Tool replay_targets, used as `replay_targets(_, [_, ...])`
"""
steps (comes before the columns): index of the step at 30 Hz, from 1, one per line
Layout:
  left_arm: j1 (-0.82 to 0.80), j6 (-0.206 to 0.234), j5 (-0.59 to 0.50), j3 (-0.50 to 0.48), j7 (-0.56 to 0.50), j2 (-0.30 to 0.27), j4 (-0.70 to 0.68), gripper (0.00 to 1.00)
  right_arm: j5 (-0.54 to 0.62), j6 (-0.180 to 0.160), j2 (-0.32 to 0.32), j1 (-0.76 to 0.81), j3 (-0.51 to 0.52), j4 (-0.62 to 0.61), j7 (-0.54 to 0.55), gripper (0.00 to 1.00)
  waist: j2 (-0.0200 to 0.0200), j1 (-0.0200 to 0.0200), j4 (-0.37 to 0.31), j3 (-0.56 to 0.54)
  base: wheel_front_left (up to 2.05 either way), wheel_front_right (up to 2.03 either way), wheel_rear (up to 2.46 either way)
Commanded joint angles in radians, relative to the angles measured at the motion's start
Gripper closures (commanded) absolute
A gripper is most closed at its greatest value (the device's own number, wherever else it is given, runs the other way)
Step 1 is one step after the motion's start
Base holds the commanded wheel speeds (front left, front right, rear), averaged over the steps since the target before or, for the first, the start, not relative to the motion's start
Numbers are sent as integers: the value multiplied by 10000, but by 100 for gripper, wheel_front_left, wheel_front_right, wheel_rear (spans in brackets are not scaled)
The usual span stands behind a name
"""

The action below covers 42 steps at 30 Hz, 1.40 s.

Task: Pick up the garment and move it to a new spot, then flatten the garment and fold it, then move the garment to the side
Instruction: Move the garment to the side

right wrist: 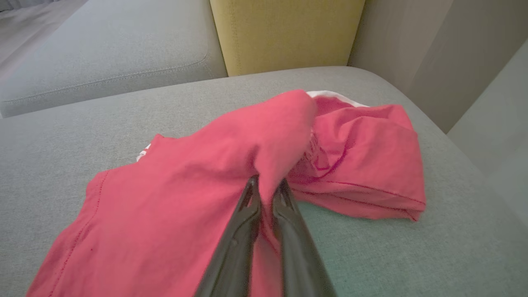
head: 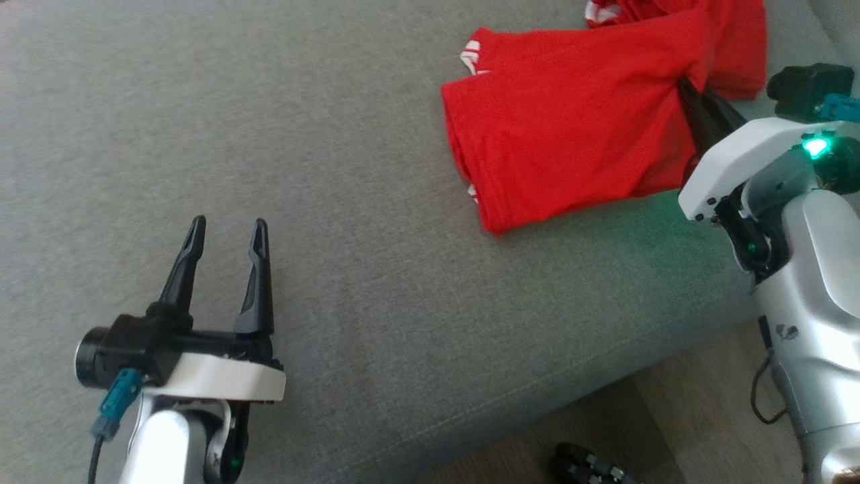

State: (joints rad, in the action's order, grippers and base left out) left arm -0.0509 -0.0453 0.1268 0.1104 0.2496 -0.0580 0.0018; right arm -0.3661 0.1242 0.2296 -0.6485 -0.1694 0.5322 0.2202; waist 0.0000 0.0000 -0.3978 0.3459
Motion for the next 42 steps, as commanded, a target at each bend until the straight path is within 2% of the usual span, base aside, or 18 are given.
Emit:
replay_targets(1, [-326,-29,-134,-300,122,-57,-368,0,139,65,-6,-306,38,-414,-111,100,0,0,-213,223,0,0,0])
replay_targets(10, [-408,-60,-241,-269,122,-53,-501,0,647,65,-92,-769,239,-456,-252,100,0,0,-68,335,0,0,0])
replay_targets(19, [-526,-78,-280,-193,122,-40,-633,0,1582,65,-119,-2688,788,503,-243,100,0,0,375,571,0,0,0])
replay_targets(29, [-723,-14,-207,31,122,8,-763,0,3044,65,1163,-3998,1661,2065,135,100,0,0,1099,878,0,0,0])
replay_targets(35, [-820,11,-189,216,122,30,-834,0,3782,65,1930,-4333,1766,2352,243,100,0,0,1373,1085,0,0,0])
replay_targets(42, [-867,18,-178,378,122,46,-853,0,4325,65,2511,-4607,1910,2474,334,100,0,0,1576,1217,0,0,0])
